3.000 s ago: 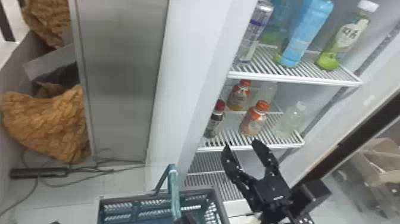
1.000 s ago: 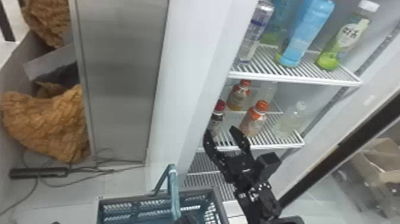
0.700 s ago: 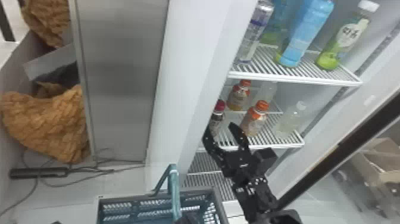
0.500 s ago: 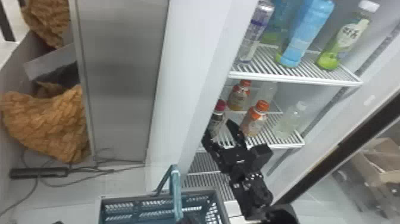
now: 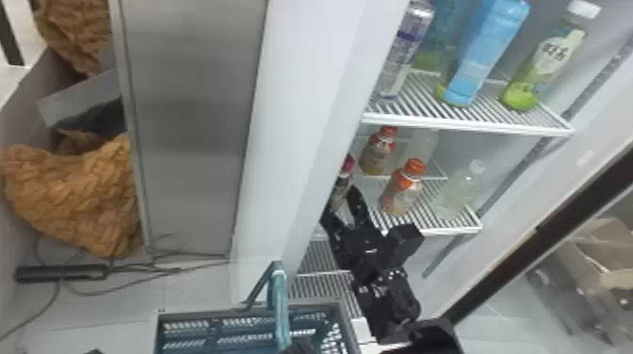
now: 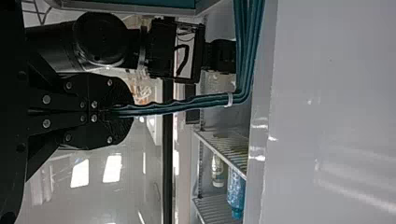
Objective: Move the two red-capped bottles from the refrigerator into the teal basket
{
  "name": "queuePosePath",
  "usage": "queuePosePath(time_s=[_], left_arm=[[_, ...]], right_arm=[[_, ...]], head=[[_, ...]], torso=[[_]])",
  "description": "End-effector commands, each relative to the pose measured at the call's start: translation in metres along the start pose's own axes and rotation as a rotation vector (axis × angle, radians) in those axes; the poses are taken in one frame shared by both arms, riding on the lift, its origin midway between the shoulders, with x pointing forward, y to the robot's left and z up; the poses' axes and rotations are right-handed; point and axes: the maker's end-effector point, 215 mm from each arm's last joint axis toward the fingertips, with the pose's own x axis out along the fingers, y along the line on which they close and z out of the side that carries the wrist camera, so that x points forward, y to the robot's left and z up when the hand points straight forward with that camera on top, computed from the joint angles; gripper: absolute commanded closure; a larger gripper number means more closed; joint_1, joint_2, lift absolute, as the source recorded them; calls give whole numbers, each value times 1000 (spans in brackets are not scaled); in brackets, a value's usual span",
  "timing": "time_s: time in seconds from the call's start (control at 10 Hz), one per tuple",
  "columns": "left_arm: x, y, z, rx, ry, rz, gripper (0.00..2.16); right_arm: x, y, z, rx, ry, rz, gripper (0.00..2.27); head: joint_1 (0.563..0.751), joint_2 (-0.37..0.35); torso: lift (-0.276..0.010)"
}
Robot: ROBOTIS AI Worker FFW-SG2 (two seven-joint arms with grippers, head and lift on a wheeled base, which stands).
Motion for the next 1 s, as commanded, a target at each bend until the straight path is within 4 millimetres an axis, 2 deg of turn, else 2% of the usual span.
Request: queuePosePath(time_s=[0.0, 0.4, 0.7, 0.9], left_arm=[[0, 0, 0, 0, 0, -2, 1156], [0, -1, 2, 2, -4, -3, 1156], [-1, -1, 4, 2, -10, -4, 1156], [-1, -1, 4, 2, -10, -5, 1156]], right_arm=[[-10, -4, 14, 3, -24, -15, 763], [-35, -10, 39, 43, -39, -34, 763], [-66, 3, 56, 63, 62, 42, 763], [-85, 3, 62, 68, 123, 42, 763]], head=[[695, -350], [695, -350], [695, -350], [695, -350]], torso=[[-224], [-224], [-224], [-224]])
